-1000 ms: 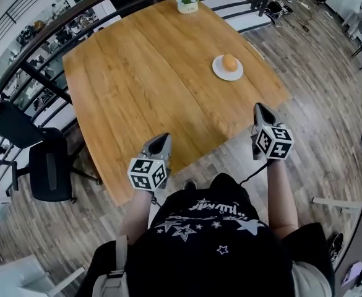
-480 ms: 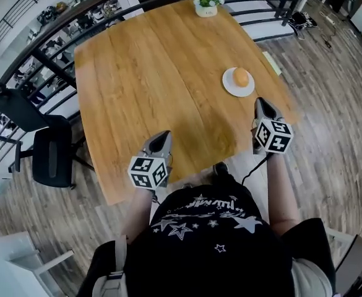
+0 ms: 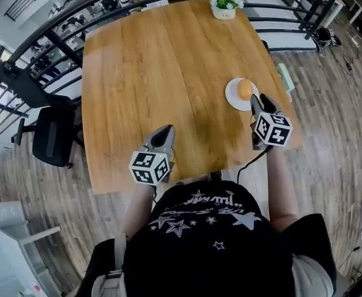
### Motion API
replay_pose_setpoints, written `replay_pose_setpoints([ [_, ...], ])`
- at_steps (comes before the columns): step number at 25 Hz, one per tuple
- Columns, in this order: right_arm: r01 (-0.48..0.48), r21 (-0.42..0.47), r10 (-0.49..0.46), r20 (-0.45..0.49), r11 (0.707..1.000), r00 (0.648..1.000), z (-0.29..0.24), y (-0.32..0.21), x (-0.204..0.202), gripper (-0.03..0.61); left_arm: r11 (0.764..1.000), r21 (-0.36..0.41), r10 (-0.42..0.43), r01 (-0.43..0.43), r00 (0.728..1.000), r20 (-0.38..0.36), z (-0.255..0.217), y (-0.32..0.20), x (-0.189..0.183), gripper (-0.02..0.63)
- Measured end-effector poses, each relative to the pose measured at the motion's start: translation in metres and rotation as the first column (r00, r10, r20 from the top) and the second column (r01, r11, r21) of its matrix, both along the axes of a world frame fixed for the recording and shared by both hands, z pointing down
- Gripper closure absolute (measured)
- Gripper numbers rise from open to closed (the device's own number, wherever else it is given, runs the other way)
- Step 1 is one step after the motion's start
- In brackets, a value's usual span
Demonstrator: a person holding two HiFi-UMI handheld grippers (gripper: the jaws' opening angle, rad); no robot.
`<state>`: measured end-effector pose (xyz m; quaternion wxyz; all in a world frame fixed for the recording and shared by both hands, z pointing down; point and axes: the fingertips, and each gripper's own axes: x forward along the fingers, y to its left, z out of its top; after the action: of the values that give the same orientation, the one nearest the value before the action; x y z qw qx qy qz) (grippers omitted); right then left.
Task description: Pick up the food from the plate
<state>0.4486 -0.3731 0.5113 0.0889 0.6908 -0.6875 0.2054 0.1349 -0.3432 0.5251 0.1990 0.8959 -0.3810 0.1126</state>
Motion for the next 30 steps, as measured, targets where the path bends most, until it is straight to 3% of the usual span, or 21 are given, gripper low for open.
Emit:
replay_pose_setpoints([
  [7,0.108,-0.086,-0.106,0.032,0.99,0.994,0.036,-0.037,0.002,0.319,0.996,0.002,-0.091,0.091,0.996,0.012,0.002,-0.012,0.008,0.612],
  [15,0.165,-0.17,-0.159,0.046,0.972,0.986,0.079,-0.064,0.002,0.235,0.983,-0.023,-0.179,0.18,0.984,0.022,0.015,-0.018,0.014,0.612],
  [23,0.201,-0.253,-0.189,0.07,0.946,0.979,0.116,-0.077,0.003,0.206,0.968,-0.055,-0.244,0.246,0.969,0.046,0.028,-0.02,0.02,0.612],
  [30,0.192,-0.277,-0.187,0.043,0.942,0.981,0.13,-0.087,0.012,0.206,0.955,-0.071,-0.284,0.288,0.957,0.058,0.032,-0.015,0.02,0.612],
])
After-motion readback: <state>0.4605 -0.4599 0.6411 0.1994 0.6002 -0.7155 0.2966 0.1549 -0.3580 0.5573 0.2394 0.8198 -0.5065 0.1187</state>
